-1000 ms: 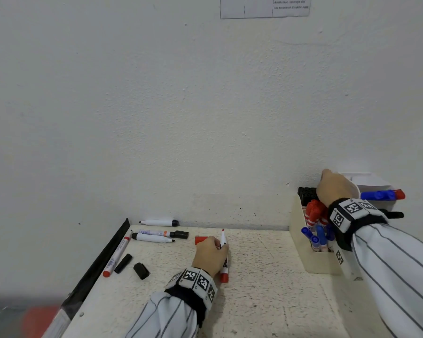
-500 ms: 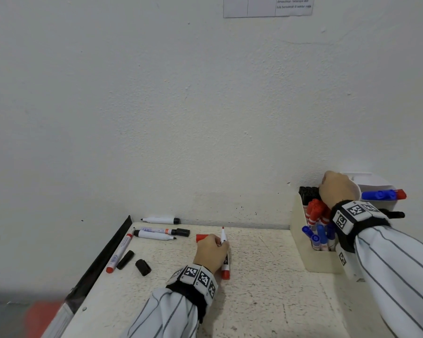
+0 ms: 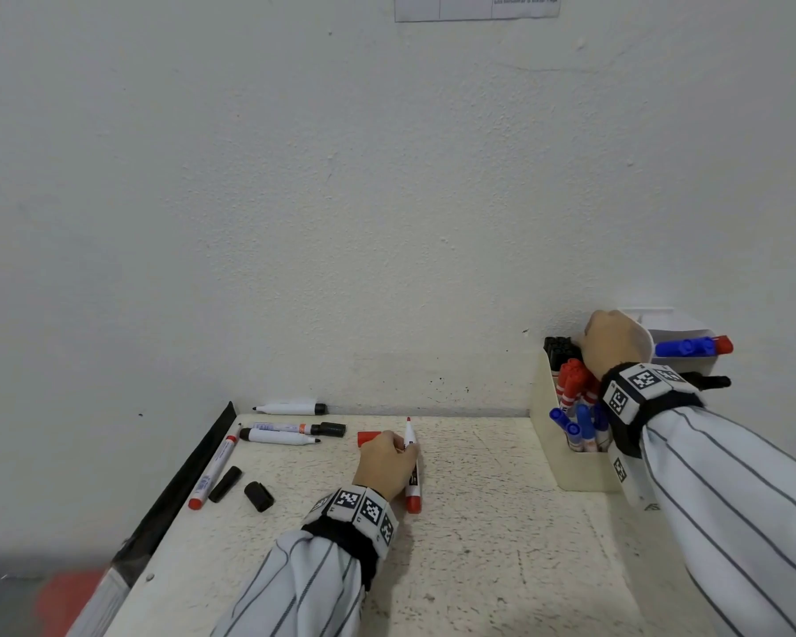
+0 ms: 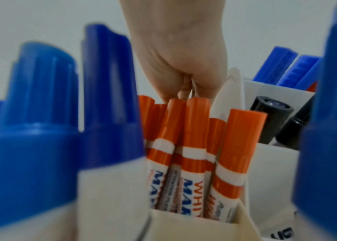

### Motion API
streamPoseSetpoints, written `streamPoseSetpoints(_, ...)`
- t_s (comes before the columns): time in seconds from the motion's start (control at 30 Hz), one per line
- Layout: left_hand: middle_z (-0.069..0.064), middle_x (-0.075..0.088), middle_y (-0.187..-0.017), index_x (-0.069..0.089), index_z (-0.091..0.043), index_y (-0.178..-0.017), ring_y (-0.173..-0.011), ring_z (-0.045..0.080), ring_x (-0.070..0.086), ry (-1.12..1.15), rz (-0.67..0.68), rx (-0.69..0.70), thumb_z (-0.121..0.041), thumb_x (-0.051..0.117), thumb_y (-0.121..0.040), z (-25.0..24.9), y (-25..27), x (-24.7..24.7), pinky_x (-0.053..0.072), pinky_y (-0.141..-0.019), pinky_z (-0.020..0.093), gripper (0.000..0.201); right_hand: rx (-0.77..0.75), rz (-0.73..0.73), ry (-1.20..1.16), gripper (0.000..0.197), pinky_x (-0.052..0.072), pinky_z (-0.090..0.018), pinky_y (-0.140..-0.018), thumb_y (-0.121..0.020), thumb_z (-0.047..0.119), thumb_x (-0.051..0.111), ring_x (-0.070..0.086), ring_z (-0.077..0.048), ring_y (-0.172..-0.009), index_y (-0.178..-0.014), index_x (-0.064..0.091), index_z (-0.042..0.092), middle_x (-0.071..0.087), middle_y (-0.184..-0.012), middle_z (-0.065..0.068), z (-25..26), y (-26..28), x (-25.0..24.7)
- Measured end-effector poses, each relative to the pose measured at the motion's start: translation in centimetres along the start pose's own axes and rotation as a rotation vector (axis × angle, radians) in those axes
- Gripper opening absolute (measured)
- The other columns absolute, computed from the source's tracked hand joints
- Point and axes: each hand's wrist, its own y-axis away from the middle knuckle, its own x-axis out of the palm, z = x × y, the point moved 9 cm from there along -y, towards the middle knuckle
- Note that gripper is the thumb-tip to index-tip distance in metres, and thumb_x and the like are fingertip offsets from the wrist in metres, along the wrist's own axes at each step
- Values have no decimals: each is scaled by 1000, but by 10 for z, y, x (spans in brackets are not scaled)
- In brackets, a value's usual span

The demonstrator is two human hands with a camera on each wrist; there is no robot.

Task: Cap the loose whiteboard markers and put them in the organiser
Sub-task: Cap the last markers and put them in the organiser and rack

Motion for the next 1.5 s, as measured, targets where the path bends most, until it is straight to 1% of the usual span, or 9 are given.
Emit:
streamPoseSetpoints(0.23,0,54,-89,50,-12,-92,-82,11,51,-11,4,3,-28,50,-95,0,-1,1,39,-72,18,16,-20,-4,-31,15,47,-34,-73,-91,15,54,61,-27,-91,-101,63,7,63,-101,-12,1,0,-3)
streamPoseSetpoints(0.5,-9,48,-75,51,-12,-92,-65,-1,44,-24,-15,29,-27,50,-95,-1,-2,0,31,-52,9,15,-9,32,-35,16,47,-33,-76,-90,13,55,61,-28,-96,-103,64,7,64,-104,-13,-1,0,-1)
streamPoseSetpoints(0.57,-5,52,-79,51,-11,-93,-67,1,46,-27,-13,28,-27,50,-95,-1,-1,0,32,-54,10,16,-8,45,-15,17,48,-33,-77,-90,13,54,61,-28,-97,-104,63,8,64,-105,-13,0,0,-1)
streamPoseSetpoints(0.7,1,54,-92,56,-6,-105,-80,10,50,-36,-13,23,-27,50,-95,-2,0,0,37,-69,18,24,-23,46,55,18,47,-32,-74,-91,14,53,61,-26,-97,-105,64,10,64,-106,-11,2,1,-1)
streamPoseSetpoints(0.8,-2,52,-92,56,-6,-111,-82,9,49,-32,-8,18,-27,49,-96,-2,1,0,37,-67,15,28,-32,32,118,19,46,-30,-70,-92,16,52,63,-24,-95,-104,65,11,65,-105,-10,5,3,-2)
streamPoseSetpoints(0.9,-2,52,-94,56,-6,-112,-83,9,49,-35,-11,10,-27,49,-96,-2,1,0,37,-73,18,28,-28,40,167,19,45,-29,-69,-92,16,52,63,-23,-95,-104,65,11,65,-103,-9,5,4,-2)
streamPoseSetpoints(1.27,0,51,-95,54,-10,-106,-86,11,48,-22,-27,5,-25,49,-95,-2,3,-5,38,-75,19,19,-47,81,213,19,49,-29,-78,-93,15,51,62,-21,-99,-106,64,10,64,-108,-7,7,6,-3)
streamPoseSetpoints(1.43,0,53,-96,52,-13,-100,-84,11,49,-15,-27,-6,-25,49,-95,-1,3,-6,36,-73,19,14,-94,65,125,23,49,-32,-82,-91,15,52,60,-23,-100,-111,63,12,62,-111,-9,9,10,-8)
streamPoseSetpoints(1.5,1,53,-97,49,-14,-97,-83,12,49,-11,-31,-2,-25,48,-95,-2,4,-8,36,-72,20,12,-73,141,136,26,47,-32,-87,-93,20,48,58,-22,-104,-114,62,15,60,-115,-7,7,11,-4)
